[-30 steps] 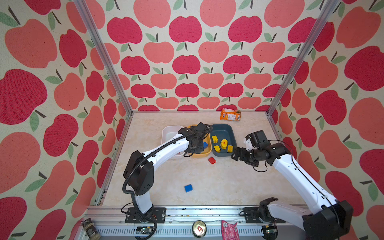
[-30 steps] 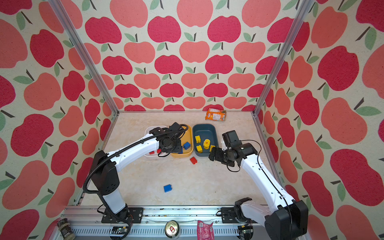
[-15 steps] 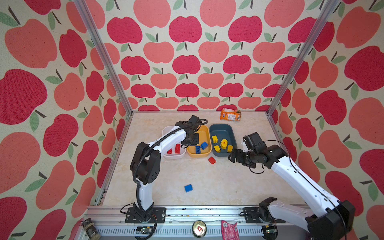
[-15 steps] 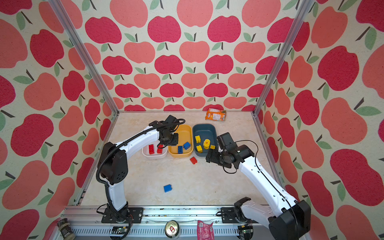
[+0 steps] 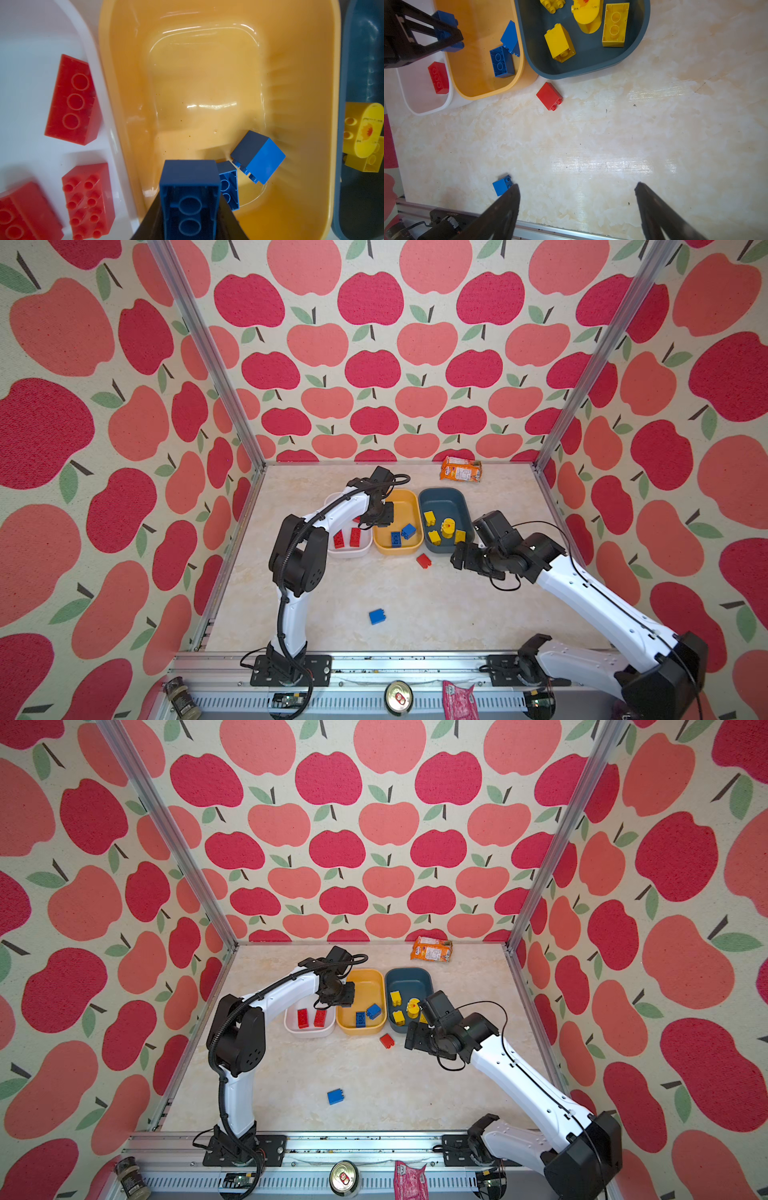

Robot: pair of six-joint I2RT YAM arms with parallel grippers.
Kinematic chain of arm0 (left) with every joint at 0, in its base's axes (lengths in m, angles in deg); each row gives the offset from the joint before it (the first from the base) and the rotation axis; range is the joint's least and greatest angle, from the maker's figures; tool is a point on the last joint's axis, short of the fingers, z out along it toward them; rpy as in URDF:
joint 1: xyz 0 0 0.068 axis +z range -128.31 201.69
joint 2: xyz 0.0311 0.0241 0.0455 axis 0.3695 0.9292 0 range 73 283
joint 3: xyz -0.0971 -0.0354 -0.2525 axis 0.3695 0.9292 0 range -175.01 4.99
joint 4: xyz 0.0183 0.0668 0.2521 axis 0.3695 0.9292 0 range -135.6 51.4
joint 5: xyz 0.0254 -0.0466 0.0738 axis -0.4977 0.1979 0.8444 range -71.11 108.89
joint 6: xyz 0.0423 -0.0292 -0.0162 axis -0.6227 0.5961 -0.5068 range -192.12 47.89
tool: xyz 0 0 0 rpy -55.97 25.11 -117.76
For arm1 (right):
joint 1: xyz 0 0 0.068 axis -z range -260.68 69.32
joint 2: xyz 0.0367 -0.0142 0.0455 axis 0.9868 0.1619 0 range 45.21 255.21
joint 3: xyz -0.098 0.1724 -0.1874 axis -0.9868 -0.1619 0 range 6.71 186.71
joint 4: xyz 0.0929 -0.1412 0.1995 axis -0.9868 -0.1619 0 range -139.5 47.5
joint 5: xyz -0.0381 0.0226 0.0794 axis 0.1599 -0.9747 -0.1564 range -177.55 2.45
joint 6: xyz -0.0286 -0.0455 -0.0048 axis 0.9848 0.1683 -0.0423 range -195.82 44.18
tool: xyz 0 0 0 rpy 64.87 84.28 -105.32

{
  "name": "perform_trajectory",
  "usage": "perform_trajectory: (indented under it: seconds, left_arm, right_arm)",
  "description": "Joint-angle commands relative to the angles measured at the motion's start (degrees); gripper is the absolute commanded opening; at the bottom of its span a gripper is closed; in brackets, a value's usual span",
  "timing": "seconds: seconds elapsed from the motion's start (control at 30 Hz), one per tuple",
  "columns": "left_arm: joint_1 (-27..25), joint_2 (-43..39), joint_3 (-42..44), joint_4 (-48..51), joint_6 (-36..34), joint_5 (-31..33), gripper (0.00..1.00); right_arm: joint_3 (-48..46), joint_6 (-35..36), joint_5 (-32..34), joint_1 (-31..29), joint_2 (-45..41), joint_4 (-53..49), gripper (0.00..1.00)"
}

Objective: Sort the legos into containers by color
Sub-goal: 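Carry the blue brick into the yellow tray and open the left gripper, then lift the left gripper away while the right gripper lowers onto the small red brick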

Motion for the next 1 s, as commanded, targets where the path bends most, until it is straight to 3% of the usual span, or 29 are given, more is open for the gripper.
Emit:
perform_trajectory:
  seconds: [0.0,0.2,0.47,0.97]
  left_arm:
    - [0.5,1.5,-2.0,-0.5,-1.7,-1.7,0.40]
    - [0.5,1.4,-2.3,-0.8,-1.8,-2.7,0.53]
    - [0.5,-0.8,-2.0,-0.6,-1.0,-3.0,0.60]
    - [0.6,-11.7,6.3,-2.3,4.4,-5.0,0.67]
  right_arm:
    - [1.8,-1.4,2.2,-0.8,0.8,-0.4,0.89]
    - [1.5,-1.8,2.2,-1.6,1.6,0.4,0.89]
    - [1.4,0.5,0.9,-2.3,4.1,4.4,0.89]
    - [2.0,16.4,-2.6,-3.6,11.7,13.4,0.89]
